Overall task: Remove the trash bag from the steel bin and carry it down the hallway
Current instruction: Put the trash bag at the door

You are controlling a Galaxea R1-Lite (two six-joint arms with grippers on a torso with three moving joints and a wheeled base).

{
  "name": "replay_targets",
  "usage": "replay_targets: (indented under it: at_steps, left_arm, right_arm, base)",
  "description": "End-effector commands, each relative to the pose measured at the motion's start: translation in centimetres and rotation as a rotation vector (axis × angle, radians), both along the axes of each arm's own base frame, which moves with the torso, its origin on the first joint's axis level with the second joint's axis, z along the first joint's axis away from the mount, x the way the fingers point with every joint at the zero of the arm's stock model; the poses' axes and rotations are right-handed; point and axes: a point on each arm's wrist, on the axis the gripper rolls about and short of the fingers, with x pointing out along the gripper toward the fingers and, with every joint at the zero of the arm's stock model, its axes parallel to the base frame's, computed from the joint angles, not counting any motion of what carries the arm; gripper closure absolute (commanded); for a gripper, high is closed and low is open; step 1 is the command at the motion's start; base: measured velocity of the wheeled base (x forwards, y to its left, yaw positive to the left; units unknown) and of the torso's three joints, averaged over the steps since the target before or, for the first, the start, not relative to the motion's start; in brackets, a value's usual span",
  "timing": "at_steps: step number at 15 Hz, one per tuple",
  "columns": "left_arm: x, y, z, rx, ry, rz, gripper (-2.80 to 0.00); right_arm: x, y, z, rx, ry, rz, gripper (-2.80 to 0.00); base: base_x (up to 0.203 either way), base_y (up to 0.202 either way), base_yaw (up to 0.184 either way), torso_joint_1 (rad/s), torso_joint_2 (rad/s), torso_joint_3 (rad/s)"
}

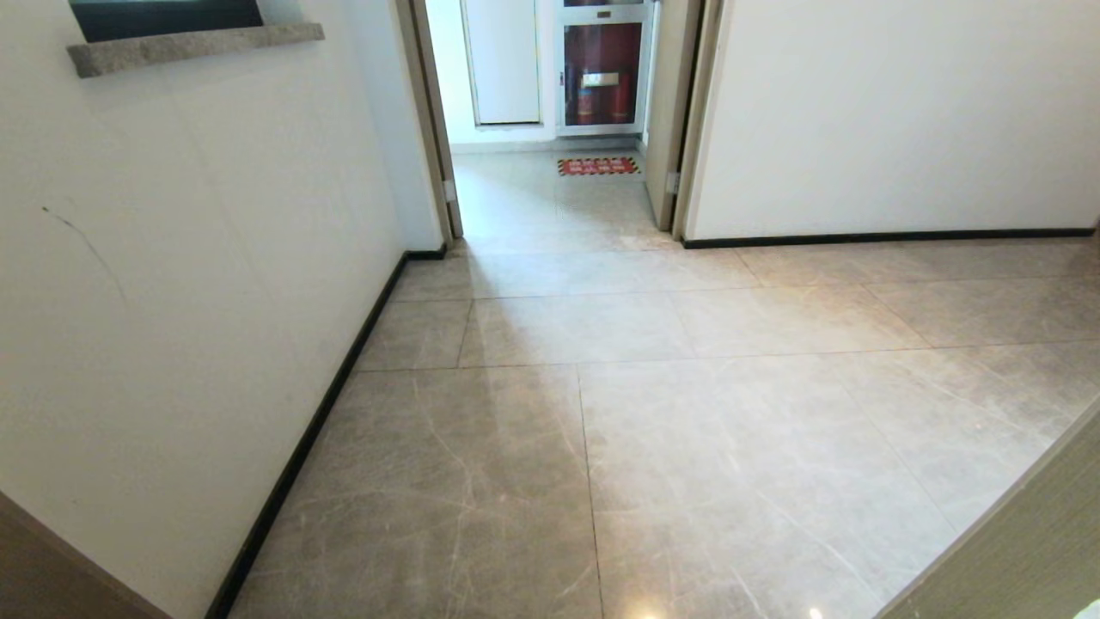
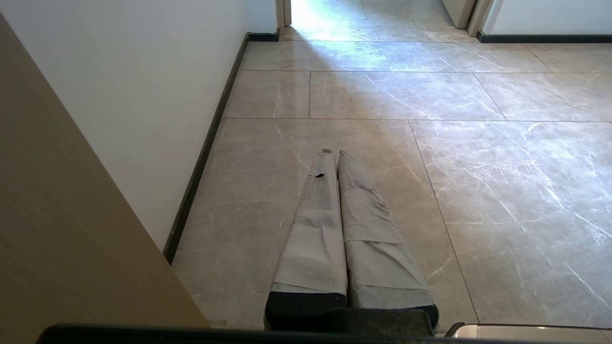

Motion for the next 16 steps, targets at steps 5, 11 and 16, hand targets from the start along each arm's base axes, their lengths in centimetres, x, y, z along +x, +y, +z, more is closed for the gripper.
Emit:
replay_targets:
  at_steps: [5,11,16]
  left_arm:
    - [0.00,0.00,0.00,0.000,0.000,0.001,0.00]
    - [0.00,0.00,0.00,0.000,0.000,0.001,0.00]
    - [0.00,0.00,0.00,0.000,0.000,0.001,0.00]
  right_arm:
    - [0.02,0.00,-0.02,-0.006,0.001,0.001,0.00]
    - [0.01,0.00,-0.04,-0.003,0.001,0.001,0.00]
    - [0.01,0.00,-0.04,-0.001,0.001,0.001,0.00]
  base:
    - [0.000,0.000,0.000,0.000,0.00,0.000]
    - [0.001,-0.008,0.020,0.001,0.00,0.001]
    - [0.002,-0.009,0.109,0.000,0.00,0.003]
